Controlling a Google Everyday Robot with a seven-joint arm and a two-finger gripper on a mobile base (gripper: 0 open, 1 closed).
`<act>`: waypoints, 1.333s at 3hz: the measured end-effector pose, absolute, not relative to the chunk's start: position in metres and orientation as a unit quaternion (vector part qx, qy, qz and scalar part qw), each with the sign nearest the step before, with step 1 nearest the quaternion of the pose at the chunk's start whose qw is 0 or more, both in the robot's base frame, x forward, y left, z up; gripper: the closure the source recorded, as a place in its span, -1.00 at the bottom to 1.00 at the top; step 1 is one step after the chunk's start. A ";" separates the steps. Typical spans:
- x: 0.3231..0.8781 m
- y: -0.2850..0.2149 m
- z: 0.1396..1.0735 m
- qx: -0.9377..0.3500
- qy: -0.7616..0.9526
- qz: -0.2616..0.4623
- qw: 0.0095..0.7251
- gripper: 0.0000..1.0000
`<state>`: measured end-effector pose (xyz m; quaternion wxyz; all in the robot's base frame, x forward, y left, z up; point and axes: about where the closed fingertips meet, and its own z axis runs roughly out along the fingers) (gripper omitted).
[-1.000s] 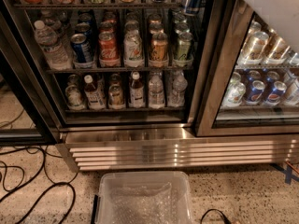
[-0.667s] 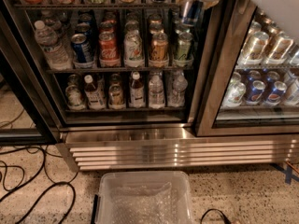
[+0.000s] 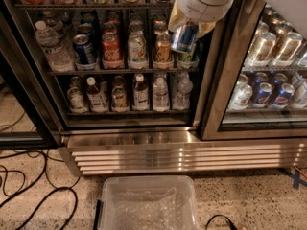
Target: Pick redbull can from top shelf of fridge
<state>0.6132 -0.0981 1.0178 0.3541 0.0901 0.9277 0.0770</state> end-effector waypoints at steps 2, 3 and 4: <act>0.552 -0.082 1.004 0.127 0.955 0.105 0.248 1.00; 0.529 -0.084 0.996 0.154 0.962 0.112 0.193 1.00; 0.526 -0.084 0.995 0.154 0.964 0.111 0.188 1.00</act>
Offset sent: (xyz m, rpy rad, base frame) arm -0.0982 0.0169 -0.0244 0.1527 0.3827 -0.0689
